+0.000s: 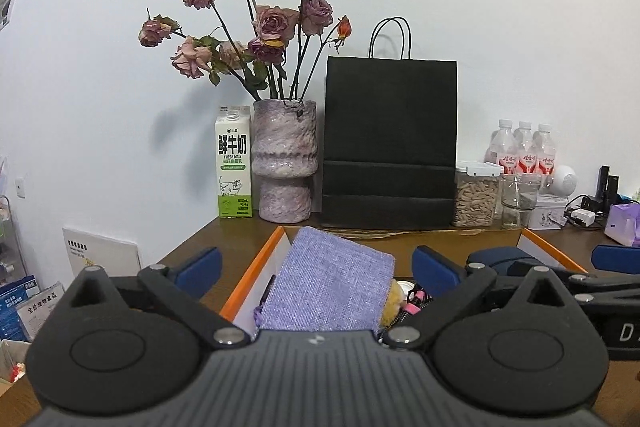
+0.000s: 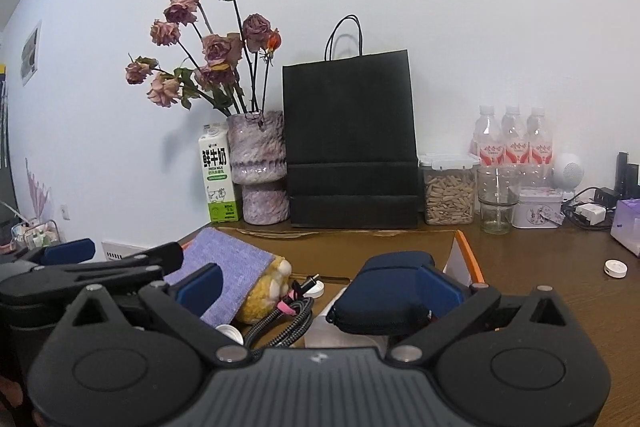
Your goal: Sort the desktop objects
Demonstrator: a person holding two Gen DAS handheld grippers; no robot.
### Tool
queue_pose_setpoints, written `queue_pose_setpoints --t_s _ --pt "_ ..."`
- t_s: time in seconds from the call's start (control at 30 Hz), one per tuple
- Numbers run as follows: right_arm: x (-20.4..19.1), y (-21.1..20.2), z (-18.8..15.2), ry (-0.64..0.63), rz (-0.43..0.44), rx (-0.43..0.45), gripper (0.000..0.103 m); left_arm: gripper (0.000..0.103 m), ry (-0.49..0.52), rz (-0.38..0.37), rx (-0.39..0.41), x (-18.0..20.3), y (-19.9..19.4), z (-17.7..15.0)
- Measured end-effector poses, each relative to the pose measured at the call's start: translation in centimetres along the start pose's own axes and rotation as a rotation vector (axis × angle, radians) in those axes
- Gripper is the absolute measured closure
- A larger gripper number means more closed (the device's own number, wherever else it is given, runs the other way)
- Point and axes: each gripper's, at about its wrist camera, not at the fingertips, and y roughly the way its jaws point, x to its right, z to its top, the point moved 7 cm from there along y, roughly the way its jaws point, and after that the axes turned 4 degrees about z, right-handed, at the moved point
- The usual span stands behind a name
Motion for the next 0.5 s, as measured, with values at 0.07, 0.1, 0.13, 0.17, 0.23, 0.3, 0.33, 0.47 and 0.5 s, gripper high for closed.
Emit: queue_pose_setpoints --t_s 0.07,0.1,0.13,0.17,0.23,0.3,0.33,0.47,0.5 --pt "0.1 -0.1 -0.2 0.001 0.000 -0.003 0.000 0.000 0.006 -0.003 -0.003 0.0 -0.1 -0.1" --pt "0.1 -0.1 -0.3 0.000 0.000 -0.004 0.000 0.000 0.009 -0.007 -0.006 0.1 -0.1 -0.2" --pt "0.1 -0.2 -0.3 0.000 0.000 -0.003 0.000 0.000 0.011 -0.009 -0.008 0.1 -0.2 -0.3" --pt "0.1 -0.3 -0.4 -0.002 0.000 -0.003 0.000 0.000 0.013 -0.011 -0.009 0.1 -0.3 -0.4" --pt "0.2 -0.5 -0.5 -0.002 0.004 -0.001 0.000 0.000 0.016 -0.014 -0.009 0.2 -0.5 -0.5" --pt "0.2 -0.7 -0.7 0.000 0.010 0.003 0.000 0.000 0.019 -0.015 -0.010 0.3 -0.8 -0.6" --pt "0.2 -0.9 -0.8 0.003 0.012 0.004 0.000 0.000 0.018 -0.017 -0.010 0.3 -0.9 -0.6" --pt "0.2 -1.6 -1.1 0.000 0.010 0.013 0.000 0.000 0.024 -0.026 -0.011 0.5 -1.6 -1.0" --pt "0.2 -1.9 -1.2 -0.004 0.007 0.016 0.000 0.000 0.024 -0.028 -0.007 0.5 -1.9 -1.1"
